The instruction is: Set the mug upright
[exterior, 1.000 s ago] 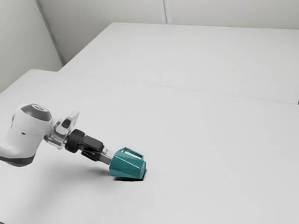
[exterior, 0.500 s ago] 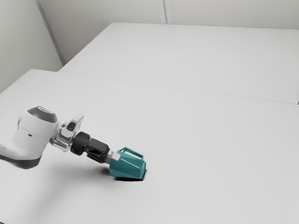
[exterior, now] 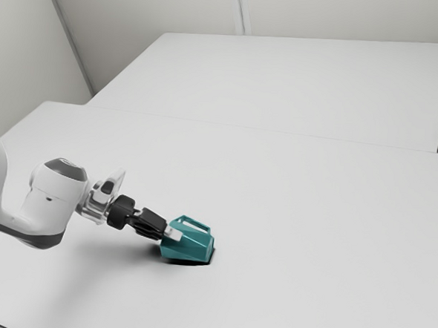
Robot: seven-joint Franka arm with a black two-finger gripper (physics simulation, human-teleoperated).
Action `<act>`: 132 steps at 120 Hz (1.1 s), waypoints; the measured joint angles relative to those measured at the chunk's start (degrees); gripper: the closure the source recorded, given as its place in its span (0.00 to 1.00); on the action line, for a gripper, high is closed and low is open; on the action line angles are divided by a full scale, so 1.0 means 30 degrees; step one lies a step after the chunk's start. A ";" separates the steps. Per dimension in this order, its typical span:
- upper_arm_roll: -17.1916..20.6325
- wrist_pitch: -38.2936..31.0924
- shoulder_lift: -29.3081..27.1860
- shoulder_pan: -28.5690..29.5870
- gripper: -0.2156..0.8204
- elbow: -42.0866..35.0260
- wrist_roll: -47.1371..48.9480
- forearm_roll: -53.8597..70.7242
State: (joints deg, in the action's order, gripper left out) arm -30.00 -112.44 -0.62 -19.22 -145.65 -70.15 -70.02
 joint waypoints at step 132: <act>0.2413 -0.3510 -0.3312 -0.1611 0.96 0.0686 0.0089 -0.0312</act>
State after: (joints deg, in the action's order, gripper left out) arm -22.76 -122.97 -10.55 -24.06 -143.59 -69.88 -70.95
